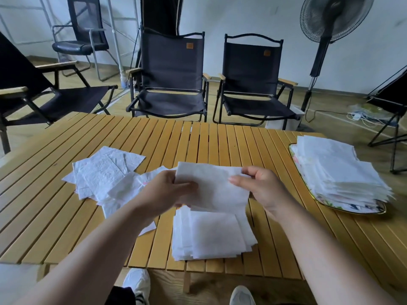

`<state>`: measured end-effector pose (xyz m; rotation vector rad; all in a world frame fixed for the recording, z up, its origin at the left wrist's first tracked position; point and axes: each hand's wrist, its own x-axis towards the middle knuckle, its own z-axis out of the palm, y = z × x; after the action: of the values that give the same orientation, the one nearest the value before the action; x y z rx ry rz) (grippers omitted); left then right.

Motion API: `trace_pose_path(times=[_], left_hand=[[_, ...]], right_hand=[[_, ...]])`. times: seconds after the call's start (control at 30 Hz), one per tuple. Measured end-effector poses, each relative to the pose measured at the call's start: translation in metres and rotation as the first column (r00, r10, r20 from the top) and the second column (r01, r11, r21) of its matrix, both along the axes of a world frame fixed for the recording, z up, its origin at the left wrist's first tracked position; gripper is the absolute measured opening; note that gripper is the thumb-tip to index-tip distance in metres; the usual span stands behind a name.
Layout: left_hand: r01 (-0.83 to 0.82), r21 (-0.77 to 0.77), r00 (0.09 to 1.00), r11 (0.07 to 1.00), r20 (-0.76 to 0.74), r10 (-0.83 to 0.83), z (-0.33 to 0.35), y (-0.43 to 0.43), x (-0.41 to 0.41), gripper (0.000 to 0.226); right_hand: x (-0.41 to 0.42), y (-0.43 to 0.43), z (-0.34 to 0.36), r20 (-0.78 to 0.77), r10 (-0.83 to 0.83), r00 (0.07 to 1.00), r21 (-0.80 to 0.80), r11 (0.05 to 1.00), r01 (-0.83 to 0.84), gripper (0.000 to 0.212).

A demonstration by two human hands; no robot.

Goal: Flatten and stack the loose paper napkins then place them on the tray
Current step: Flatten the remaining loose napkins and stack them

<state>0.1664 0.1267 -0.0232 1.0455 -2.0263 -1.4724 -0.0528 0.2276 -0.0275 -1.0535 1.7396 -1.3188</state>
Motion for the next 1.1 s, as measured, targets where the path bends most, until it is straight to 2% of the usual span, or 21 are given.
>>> trace_pose_path(times=[0.07, 0.1, 0.2, 0.27, 0.33, 0.43, 0.47, 0.53, 0.63, 0.67, 0.73, 0.8, 0.97, 1.1], left_hand=[[0.08, 0.135, 0.996, 0.988, 0.027, -0.084, 0.0, 0.0, 0.006, 0.016], [0.106, 0.195, 0.991, 0.975, 0.059, -0.12, -0.002, 0.0, 0.007, 0.017], [0.133, 0.312, 0.958, 0.941, 0.204, -0.204, -0.014, -0.001, 0.009, 0.017], [0.131, 0.304, 0.91, 0.944, 0.34, -0.236, -0.022, 0.0, 0.006, 0.019], [0.119, 0.288, 0.857, 0.95, 0.453, -0.245, -0.028, 0.0, 0.001, 0.032], [0.128, 0.189, 0.727, 0.974, 0.65, -0.222, -0.033, -0.006, -0.006, 0.05], [0.109, 0.143, 0.715, 0.984, 0.676, -0.177, -0.034, -0.01, -0.006, 0.055], [0.033, -0.021, 0.759, 0.999, 0.651, -0.011, -0.038, -0.026, -0.002, 0.051], [-0.04, -0.325, 0.799, 0.945, 0.558, 0.226, -0.043, -0.052, 0.015, 0.014], [-0.032, -0.388, 0.786, 0.921, 0.56, 0.263, -0.046, -0.059, 0.021, 0.019], [0.069, -0.428, 0.739, 0.901, 0.629, 0.242, -0.054, -0.071, 0.03, 0.043], [0.149, -0.409, 0.703, 0.9, 0.685, 0.194, -0.058, -0.076, 0.035, 0.047], [0.151, -0.484, 0.761, 0.862, 0.613, 0.21, -0.063, -0.082, 0.032, 0.023], [0.081, -0.511, 0.834, 0.856, 0.505, 0.223, -0.07, -0.08, 0.026, 0.015]], right_hand=[[-0.006, 0.003, -0.004, 0.082, -0.023, 0.996, 0.05, 0.999, 0.019, 0.018], [-0.009, 0.005, -0.006, 0.072, -0.017, 0.997, 0.09, 0.996, 0.011, 0.021], [-0.011, 0.01, -0.012, -0.104, 0.11, 0.988, 0.3, 0.951, -0.074, 0.027], [-0.007, 0.011, -0.017, -0.251, 0.224, 0.942, 0.446, 0.89, -0.093, 0.025], [-0.004, 0.007, -0.023, -0.37, 0.272, 0.888, 0.523, 0.851, -0.043, 0.026], [-0.002, -0.001, -0.032, -0.46, 0.224, 0.86, 0.553, 0.829, 0.08, 0.029], [-0.001, -0.004, -0.034, -0.495, 0.188, 0.848, 0.54, 0.831, 0.131, 0.027], [0.001, -0.011, -0.036, -0.558, 0.083, 0.826, 0.454, 0.863, 0.22, 0.025], [0.01, -0.027, -0.04, -0.569, -0.044, 0.821, 0.282, 0.928, 0.245, 0.027], [0.016, -0.034, -0.042, -0.57, -0.055, 0.82, 0.238, 0.944, 0.228, 0.029], [0.03, -0.047, -0.047, -0.567, -0.029, 0.824, 0.186, 0.969, 0.162, 0.034], [0.046, -0.06, -0.054, -0.569, 0.069, 0.82, 0.217, 0.974, 0.068, 0.042], [0.063, -0.085, -0.065, -0.603, 0.206, 0.771, 0.3, 0.954, -0.02, 0.051], [0.061, -0.088, -0.068, -0.684, 0.216, 0.697, 0.37, 0.926, 0.076, 0.047]])
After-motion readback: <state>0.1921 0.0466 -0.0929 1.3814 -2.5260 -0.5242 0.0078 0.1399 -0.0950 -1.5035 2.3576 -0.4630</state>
